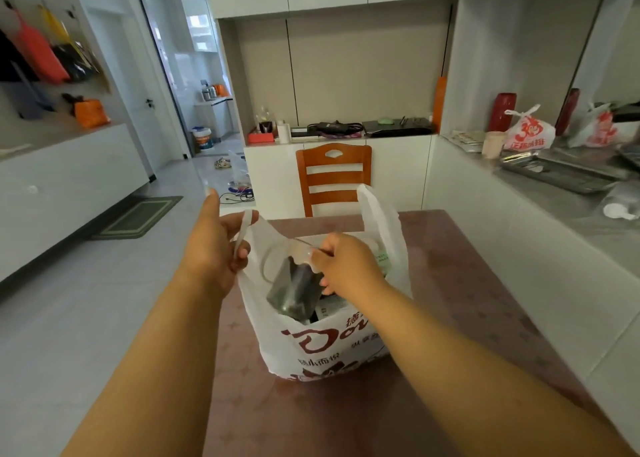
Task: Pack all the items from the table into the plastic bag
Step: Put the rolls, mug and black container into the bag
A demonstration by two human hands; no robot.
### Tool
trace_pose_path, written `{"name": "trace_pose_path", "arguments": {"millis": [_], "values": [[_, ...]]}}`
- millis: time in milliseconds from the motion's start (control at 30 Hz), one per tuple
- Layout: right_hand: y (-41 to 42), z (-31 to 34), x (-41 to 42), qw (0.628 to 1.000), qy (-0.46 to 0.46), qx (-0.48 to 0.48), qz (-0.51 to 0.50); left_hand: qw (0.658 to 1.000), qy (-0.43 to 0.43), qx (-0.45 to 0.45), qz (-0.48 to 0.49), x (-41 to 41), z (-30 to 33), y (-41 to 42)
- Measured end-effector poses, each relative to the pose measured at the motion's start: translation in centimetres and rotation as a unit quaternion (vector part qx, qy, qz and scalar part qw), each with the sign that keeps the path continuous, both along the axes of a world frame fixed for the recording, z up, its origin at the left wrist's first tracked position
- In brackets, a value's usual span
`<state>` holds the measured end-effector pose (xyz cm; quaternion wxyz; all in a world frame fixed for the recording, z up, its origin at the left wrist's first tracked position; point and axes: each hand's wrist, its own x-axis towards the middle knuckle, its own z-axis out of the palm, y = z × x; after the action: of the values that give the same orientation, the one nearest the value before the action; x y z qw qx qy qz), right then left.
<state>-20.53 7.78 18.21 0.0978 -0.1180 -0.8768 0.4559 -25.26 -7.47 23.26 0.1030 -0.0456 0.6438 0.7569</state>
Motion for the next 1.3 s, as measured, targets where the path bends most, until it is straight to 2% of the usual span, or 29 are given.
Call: {"name": "trace_pose_path", "arguments": {"millis": [133,233,333,467,533,633,700,800,867,933,1000,1033,1100,1200,1300], "values": [[0.0,-0.6,-1.7,0.998,0.019,0.057,-0.026,1.000,-0.001,0.006,-0.023,-0.1,-0.3,-0.1],[-0.3,-1.0,-1.2,0.994,-0.017,0.087,0.062,1.000,0.004,0.008,-0.022,-0.4,-0.3,0.1],[-1.1,-2.1,-0.8,0.971,-0.082,0.156,0.159,1.000,0.020,-0.001,-0.011,-0.4,-0.3,0.6],[-1.0,-2.3,-1.9,0.933,-0.131,0.263,0.206,0.999,0.036,-0.011,-0.013,-0.9,-0.6,0.8],[-0.6,-2.0,-1.9,0.932,-0.120,0.270,0.212,0.999,0.040,-0.025,-0.011,-1.4,-0.7,0.8],[0.7,-1.2,-2.0,0.959,-0.073,0.229,0.149,0.998,0.032,-0.046,0.003,-2.1,-0.9,0.6],[1.7,-1.1,-2.4,0.964,-0.043,0.249,0.084,0.998,0.030,-0.052,0.014,-2.1,-1.0,0.7],[2.9,-1.3,-2.7,0.930,0.024,0.362,-0.052,0.999,0.023,-0.040,0.029,-2.2,-1.2,0.8],[3.9,-1.4,-2.9,0.908,0.067,0.395,-0.119,0.999,0.016,-0.020,0.033,-2.2,-1.4,0.7],[4.7,-1.6,-3.3,0.928,0.016,0.353,-0.116,0.999,0.020,0.001,0.024,-2.4,-1.5,0.7],[5.1,-1.6,-3.8,0.957,-0.073,0.275,-0.055,0.999,0.030,0.029,0.009,-2.6,-1.4,0.8],[5.4,-1.4,-3.8,0.973,-0.093,0.212,-0.019,0.999,0.036,0.037,0.002,-2.7,-1.2,0.9],[6.1,0.2,-3.4,0.998,-0.064,0.016,-0.004,0.998,0.050,0.044,-0.013,-3.4,-0.8,1.1],[8.6,3.5,-3.1,0.972,0.043,-0.188,-0.135,0.996,0.051,0.059,-0.036,-4.6,-0.1,1.8],[11.3,5.8,-3.5,0.935,0.098,-0.258,-0.222,0.994,0.060,0.074,-0.054,-5.5,0.9,2.9]]}}
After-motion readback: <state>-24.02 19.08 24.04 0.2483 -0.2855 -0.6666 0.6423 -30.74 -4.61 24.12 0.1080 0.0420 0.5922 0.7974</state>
